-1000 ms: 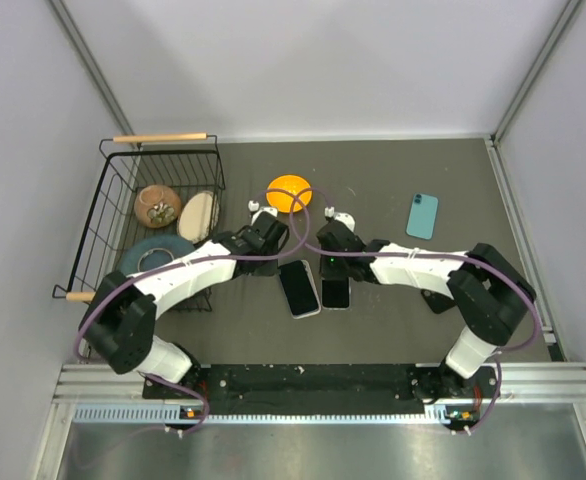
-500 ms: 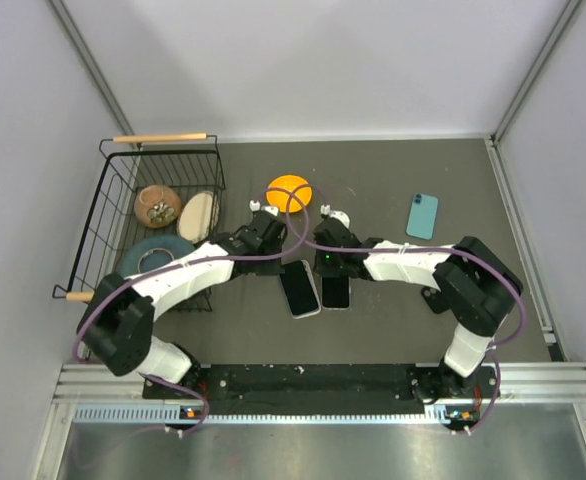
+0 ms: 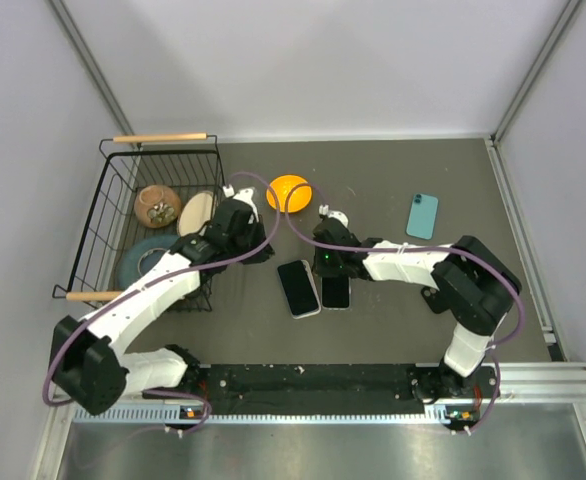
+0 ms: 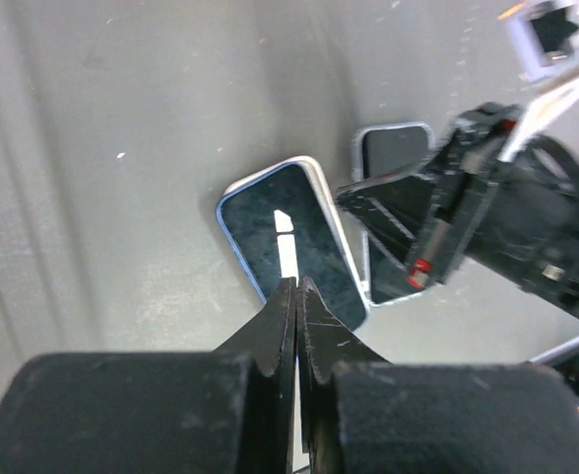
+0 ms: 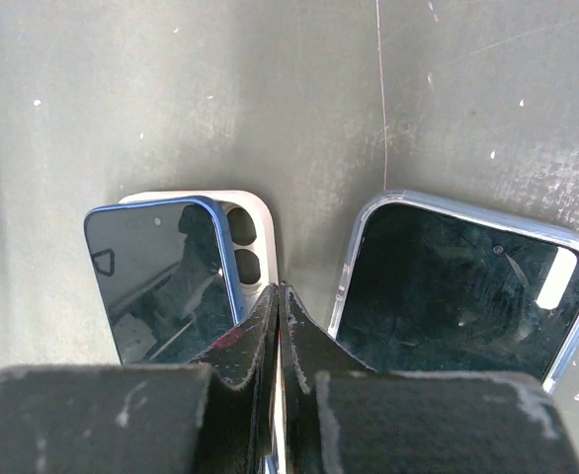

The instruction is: Put the phone into the phone case

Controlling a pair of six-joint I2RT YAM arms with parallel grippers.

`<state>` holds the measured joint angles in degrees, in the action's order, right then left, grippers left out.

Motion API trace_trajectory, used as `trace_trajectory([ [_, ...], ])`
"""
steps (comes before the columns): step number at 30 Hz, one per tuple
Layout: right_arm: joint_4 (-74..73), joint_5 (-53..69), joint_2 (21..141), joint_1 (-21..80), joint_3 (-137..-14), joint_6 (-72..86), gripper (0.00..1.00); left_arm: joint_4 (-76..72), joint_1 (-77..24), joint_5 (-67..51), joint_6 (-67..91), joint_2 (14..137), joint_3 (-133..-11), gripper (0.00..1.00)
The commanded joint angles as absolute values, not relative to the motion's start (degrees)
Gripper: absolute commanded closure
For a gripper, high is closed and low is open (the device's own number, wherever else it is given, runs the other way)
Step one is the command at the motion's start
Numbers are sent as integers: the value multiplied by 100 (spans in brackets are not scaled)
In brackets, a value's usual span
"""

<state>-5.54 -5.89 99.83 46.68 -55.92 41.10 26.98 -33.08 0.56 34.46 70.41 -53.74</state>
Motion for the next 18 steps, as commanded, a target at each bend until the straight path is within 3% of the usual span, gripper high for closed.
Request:
trace_trajectory([
  [1, -369, -527, 10002, 4570, -5678, 4104, 100, 2162, -3234, -694, 3524, 6513, -5309, 100],
  [8, -369, -562, 9958, 4535, -5669, 4104, 100, 2707, -3234, 570, 3349, 6758, -5212, 100],
  [18, -176, -440, 10098, 4509, -5607, 4192, 100, 2303, -3234, 553, 3489, 7821, -5071, 100],
])
